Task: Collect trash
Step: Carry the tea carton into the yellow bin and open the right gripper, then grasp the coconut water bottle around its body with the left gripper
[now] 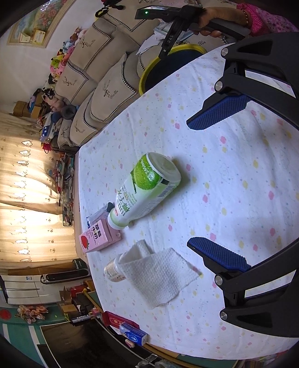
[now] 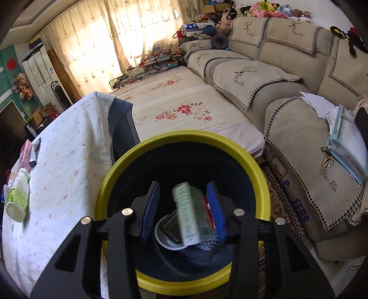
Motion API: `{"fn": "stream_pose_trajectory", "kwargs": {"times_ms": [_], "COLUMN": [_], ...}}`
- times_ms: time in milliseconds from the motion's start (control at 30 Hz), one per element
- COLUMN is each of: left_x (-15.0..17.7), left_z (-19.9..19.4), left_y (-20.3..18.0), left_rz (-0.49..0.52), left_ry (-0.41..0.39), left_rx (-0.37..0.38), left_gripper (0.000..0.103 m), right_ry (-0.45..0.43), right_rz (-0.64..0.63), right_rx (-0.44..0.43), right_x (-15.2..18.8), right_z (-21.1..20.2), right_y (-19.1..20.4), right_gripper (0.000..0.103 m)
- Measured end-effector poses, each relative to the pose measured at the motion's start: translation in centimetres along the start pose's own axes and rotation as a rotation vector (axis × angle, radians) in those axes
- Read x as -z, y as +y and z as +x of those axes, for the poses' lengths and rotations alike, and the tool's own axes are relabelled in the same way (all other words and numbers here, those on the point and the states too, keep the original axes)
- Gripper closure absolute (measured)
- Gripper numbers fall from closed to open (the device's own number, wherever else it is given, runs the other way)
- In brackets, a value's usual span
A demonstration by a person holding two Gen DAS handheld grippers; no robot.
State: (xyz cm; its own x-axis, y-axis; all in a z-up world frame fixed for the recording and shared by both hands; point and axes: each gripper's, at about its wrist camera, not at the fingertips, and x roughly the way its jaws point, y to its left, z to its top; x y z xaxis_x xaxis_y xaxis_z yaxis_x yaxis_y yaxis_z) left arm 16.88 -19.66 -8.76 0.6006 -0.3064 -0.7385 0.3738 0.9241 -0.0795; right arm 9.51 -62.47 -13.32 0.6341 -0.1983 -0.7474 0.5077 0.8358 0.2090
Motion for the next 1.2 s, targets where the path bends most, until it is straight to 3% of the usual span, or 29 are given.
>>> {"fn": "stream_pose_trajectory", "kwargs": {"times_ms": [333, 633, 1033, 1200], "left_x": [-5.2, -8.4, -9.3, -9.3], "left_z": [3.1, 8.0, 11.1, 12.3], "left_y": [0.1, 1.4, 1.6, 1.2], "left_rz": [-0.097, -0.258, -0.279, -0.265], "left_ry": [0.053, 0.225, 0.325, 0.351], "left_rx": [-0.024, -0.035, -0.122, -0.135], "left_gripper": [0.010, 0.010, 0.012, 0.023], "right_ry": [0.025, 0.050, 0.063, 0.068], "right_rz": [0.011, 0.016, 0.042, 0.055], "right_rx": [-0.014, -0.047, -0.083, -0.089], "right_x": [0.5, 0.9, 1.1, 1.3], "right_z": [0.4, 1.5, 2.0, 2.2], "right_y": [0.2, 0.2, -0.6, -1.2], "right_gripper": [0.062, 0.062, 0.062, 0.062]}}
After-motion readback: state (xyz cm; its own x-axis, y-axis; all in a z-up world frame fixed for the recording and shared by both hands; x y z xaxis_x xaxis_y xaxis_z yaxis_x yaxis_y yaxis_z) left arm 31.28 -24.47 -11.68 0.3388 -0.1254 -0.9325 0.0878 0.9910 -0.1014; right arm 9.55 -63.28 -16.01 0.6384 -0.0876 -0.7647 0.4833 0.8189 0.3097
